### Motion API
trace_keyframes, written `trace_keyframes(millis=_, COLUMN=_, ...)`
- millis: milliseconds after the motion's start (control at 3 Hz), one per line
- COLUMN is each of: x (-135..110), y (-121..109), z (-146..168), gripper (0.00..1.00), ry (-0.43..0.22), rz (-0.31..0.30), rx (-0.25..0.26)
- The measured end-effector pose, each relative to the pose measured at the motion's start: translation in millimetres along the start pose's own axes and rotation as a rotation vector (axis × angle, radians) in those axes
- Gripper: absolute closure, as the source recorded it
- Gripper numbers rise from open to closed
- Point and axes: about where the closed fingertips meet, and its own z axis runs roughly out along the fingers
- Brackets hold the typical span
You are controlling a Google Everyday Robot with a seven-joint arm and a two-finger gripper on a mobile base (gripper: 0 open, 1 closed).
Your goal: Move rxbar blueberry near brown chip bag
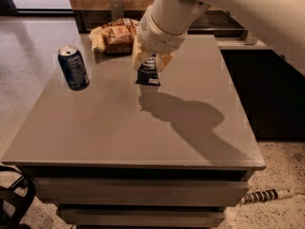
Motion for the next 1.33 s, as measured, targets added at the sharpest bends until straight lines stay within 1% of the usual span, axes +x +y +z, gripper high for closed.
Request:
trace_keyframes(millis=333, x=-58, y=-9, z=11, gripper=1.00, ry=-0.078, rz=0.030, rx=-0.033)
trace_keyframes(millis=667, x=-86, y=-21, z=17, gripper=1.00, ry=-0.122, rz=0.077, rx=-0.020)
trace_keyframes(millis=1000, x=-112, y=-45, z=17, gripper=1.00, ry=-0.183, rz=0.173, rx=-0.019)
trace_keyframes(millis=1333, x=-112, y=-45, z=17, gripper=1.00, ry=-0.183, rz=0.173, rx=-0.019)
